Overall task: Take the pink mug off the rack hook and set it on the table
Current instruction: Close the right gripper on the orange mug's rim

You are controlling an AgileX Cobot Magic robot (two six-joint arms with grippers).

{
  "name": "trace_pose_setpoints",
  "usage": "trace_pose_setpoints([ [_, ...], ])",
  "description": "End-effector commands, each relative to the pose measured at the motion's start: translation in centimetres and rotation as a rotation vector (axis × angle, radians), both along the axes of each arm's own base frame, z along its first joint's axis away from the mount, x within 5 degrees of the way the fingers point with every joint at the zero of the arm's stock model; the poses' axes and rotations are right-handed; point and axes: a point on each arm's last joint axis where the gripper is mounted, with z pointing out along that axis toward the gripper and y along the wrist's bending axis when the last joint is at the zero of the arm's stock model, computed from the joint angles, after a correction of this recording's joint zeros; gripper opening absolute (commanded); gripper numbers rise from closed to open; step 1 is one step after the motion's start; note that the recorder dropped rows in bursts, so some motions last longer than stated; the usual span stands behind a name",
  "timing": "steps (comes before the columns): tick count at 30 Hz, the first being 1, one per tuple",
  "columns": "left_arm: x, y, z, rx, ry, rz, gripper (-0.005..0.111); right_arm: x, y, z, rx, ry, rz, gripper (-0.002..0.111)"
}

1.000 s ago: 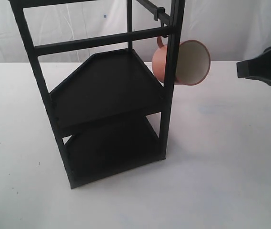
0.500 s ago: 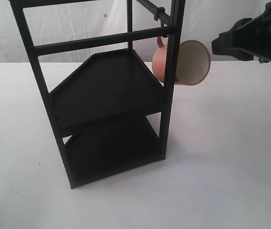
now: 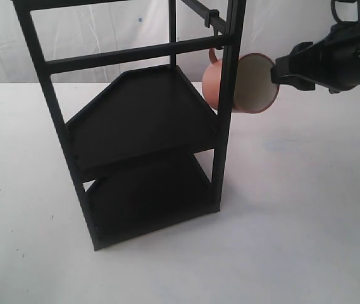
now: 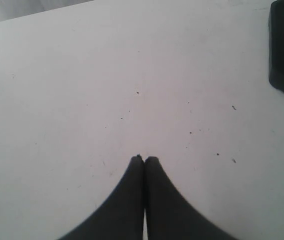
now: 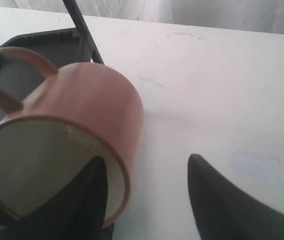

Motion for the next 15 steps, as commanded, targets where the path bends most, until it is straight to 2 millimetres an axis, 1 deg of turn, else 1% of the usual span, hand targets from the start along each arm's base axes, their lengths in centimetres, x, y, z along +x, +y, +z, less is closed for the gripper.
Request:
trace_pose_setpoints([
  [1, 0.0, 0.0, -0.1, -0.001, -0.001, 0.001, 0.000, 0.6, 0.5, -0.5, 0.013, -0.012, 0.054, 0.047],
  [6, 0.0, 0.0, -0.1, -0.001, -0.001, 0.001, 0.000, 1.0, 0.7, -0.9, 0.038, 0.000, 0.051, 0.047],
  [11, 0.0, 0.0, -0.1, -0.001, -0.001, 0.001, 0.000, 1.4, 0.8, -1.5, 0.013, 0.002, 0.071, 0.047],
  [15, 0.0, 0.0, -0.1, -0.001, -0.001, 0.001, 0.000, 1.8, 1.0, -2.0, 0.063, 0.031, 0.055, 0.047],
])
